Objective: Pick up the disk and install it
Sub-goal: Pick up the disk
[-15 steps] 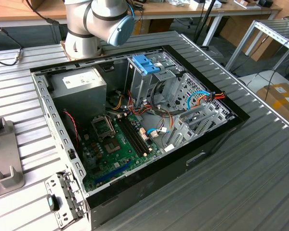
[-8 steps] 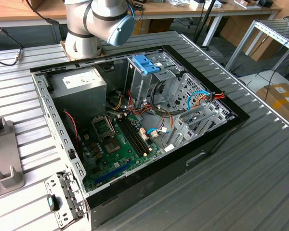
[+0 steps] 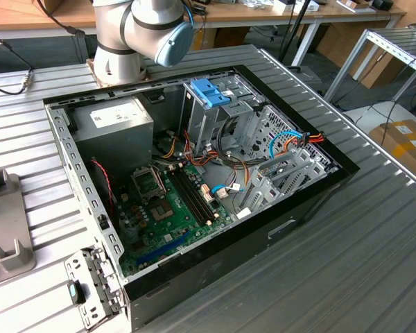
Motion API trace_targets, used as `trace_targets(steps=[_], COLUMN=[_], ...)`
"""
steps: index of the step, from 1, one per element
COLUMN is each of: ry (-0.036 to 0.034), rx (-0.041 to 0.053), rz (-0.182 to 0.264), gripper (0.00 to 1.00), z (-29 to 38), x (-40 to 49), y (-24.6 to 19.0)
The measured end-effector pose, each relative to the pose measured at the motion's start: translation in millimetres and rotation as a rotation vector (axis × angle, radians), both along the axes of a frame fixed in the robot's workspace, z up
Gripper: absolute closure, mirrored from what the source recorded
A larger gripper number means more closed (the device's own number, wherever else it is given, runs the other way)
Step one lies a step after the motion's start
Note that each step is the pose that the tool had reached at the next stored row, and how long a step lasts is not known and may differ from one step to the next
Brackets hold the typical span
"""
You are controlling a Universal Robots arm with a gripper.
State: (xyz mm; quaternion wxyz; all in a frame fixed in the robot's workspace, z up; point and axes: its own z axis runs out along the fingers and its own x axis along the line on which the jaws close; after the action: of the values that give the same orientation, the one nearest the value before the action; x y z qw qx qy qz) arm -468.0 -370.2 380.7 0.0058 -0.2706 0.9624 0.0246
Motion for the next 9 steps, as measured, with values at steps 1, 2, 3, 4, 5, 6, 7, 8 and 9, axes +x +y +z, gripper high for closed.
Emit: trace_targets(steps=[1,2,3,4,5,6,7,8,9], ry=[0.0000,0.0000,0.0000,0.0000,0.0000,0.0000,0.0000,0.0000,-0.0001], rx=[0.0000,0.0000,0.0000,0.0000,0.0000,0.0000,0.0000,0.0000,0.0001], rz=[0.008,0.016,0.026,0.034,0.041,0.046,0.053,0.063,0.071], gripper=[0.90,0.90,0.90,0.90,0.90,0.90,0.90,0.90,0.90], z=[0.0,0.0,0.0,0.0,0.0,0.0,0.0,0.0,0.0], x=[0.0,0.0,0.0,0.0,0.0,0.0,0.0,0.0,0.0], y=[0.0,0.0,0.0,0.0,0.0,0.0,0.0,0.0,0.0])
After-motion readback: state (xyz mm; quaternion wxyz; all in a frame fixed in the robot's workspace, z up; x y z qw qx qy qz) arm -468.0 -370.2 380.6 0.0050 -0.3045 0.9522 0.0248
